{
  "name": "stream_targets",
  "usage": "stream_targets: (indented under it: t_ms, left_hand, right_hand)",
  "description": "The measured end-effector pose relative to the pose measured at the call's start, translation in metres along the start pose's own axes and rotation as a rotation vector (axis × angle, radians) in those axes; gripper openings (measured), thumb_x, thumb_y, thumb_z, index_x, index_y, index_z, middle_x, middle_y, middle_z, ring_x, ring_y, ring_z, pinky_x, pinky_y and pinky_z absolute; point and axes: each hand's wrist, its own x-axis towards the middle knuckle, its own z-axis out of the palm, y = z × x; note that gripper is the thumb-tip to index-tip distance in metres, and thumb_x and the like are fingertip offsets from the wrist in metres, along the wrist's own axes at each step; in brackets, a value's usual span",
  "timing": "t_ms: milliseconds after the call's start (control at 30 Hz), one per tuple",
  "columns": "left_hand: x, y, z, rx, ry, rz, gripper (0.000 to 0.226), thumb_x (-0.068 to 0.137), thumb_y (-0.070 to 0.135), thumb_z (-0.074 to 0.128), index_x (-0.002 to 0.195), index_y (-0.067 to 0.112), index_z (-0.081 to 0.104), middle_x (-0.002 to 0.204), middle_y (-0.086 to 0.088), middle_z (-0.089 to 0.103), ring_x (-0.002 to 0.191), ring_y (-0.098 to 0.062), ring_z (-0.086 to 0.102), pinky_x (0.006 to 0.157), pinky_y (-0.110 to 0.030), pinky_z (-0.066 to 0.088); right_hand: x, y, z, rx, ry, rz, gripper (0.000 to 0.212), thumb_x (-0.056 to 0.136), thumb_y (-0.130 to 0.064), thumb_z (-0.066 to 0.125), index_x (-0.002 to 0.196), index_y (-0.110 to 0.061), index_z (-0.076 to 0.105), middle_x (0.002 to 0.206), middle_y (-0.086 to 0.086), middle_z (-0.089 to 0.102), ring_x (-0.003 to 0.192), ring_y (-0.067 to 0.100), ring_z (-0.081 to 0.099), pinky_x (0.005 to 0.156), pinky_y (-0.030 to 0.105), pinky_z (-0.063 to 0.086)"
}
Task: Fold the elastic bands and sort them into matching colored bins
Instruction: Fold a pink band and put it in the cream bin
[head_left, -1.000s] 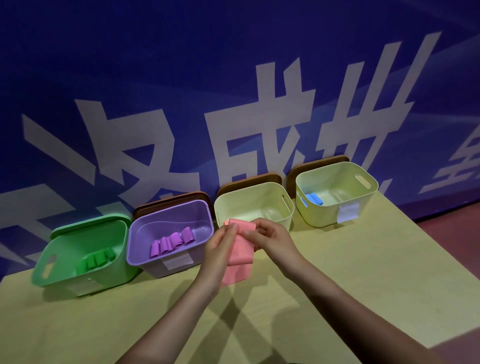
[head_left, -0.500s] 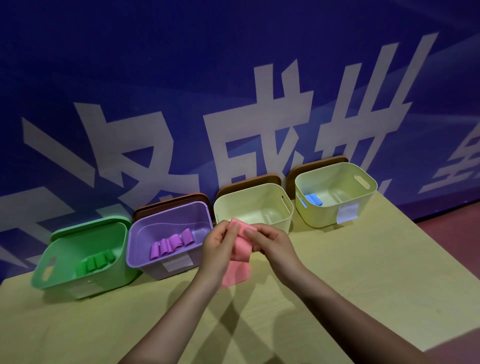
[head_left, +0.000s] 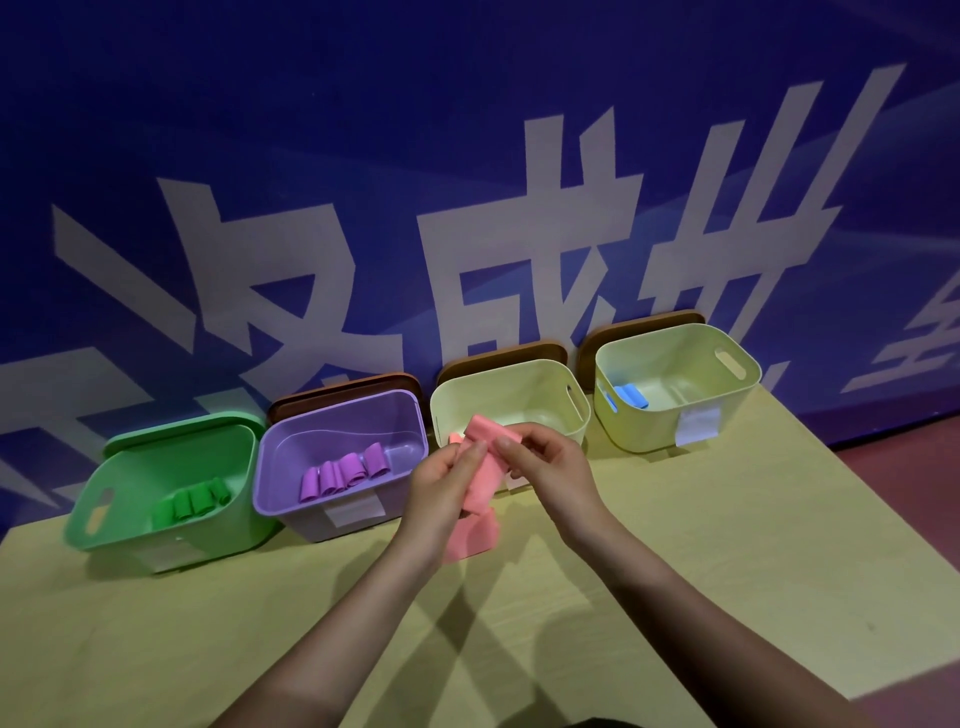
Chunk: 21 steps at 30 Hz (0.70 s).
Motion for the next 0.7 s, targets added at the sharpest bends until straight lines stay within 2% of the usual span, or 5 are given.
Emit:
stream_targets:
  t_ms: [133, 300, 400, 567, 700]
  left_hand:
    - [-0.002, 0.005, -0.002, -0.085, -0.011, 0.012, 0.024, 0.093, 0.032, 0.056, 0.094, 0.013, 0.07, 0.088, -0.01, 0.067, 0.078, -0.019, 0.06, 0.064, -0.027, 0.046]
    - [-0.002, 0.005, -0.001, -0.151, 0.0, 0.037, 0.021, 0.095, 0.027, 0.054, 0.094, 0.014, 0.071, 0.089, -0.009, 0.07, 0.082, -0.018, 0.063, 0.069, -0.029, 0.047]
    - [-0.004, 0.007, 0.002, -0.198, 0.022, 0.045, 0.021, 0.095, 0.024, 0.053, 0.091, 0.013, 0.07, 0.079, -0.003, 0.068, 0.075, -0.015, 0.06, 0.063, -0.027, 0.045]
    - [-0.005, 0.01, 0.003, -0.202, 0.038, 0.053, 0.028, 0.09, 0.033, 0.056, 0.089, 0.008, 0.069, 0.074, -0.008, 0.057, 0.067, -0.017, 0.049, 0.058, -0.029, 0.036]
    - [-0.004, 0.006, 0.002, -0.215, 0.056, 0.009, 0.028, 0.094, 0.032, 0.053, 0.087, 0.01, 0.069, 0.07, -0.007, 0.057, 0.064, -0.015, 0.051, 0.058, -0.028, 0.039]
  right_hand:
    - [0.001, 0.004, -0.003, -0.207, 0.012, -0.177, 0.012, 0.088, -0.013, 0.068, 0.099, -0.012, 0.073, 0.087, -0.001, 0.071, 0.082, 0.011, 0.065, 0.07, 0.025, 0.051]
    - [0.003, -0.001, -0.01, -0.549, -0.001, -0.514, 0.021, 0.086, -0.018, 0.068, 0.106, -0.015, 0.073, 0.081, -0.001, 0.065, 0.075, 0.01, 0.058, 0.066, 0.023, 0.047]
    - [0.006, -0.007, -0.01, -0.649, -0.001, -0.594, 0.022, 0.087, -0.02, 0.067, 0.108, -0.015, 0.073, 0.082, 0.0, 0.066, 0.073, 0.012, 0.059, 0.064, 0.024, 0.048]
    - [0.009, -0.005, -0.009, -0.766, 0.02, -0.729, 0.026, 0.09, -0.024, 0.06, 0.108, -0.01, 0.072, 0.085, 0.003, 0.067, 0.077, 0.015, 0.061, 0.066, 0.026, 0.049]
    - [0.011, -0.008, -0.014, -0.856, -0.162, -0.766, 0.031, 0.093, -0.029, 0.054, 0.113, -0.01, 0.069, 0.091, 0.003, 0.065, 0.084, 0.016, 0.059, 0.069, 0.026, 0.048]
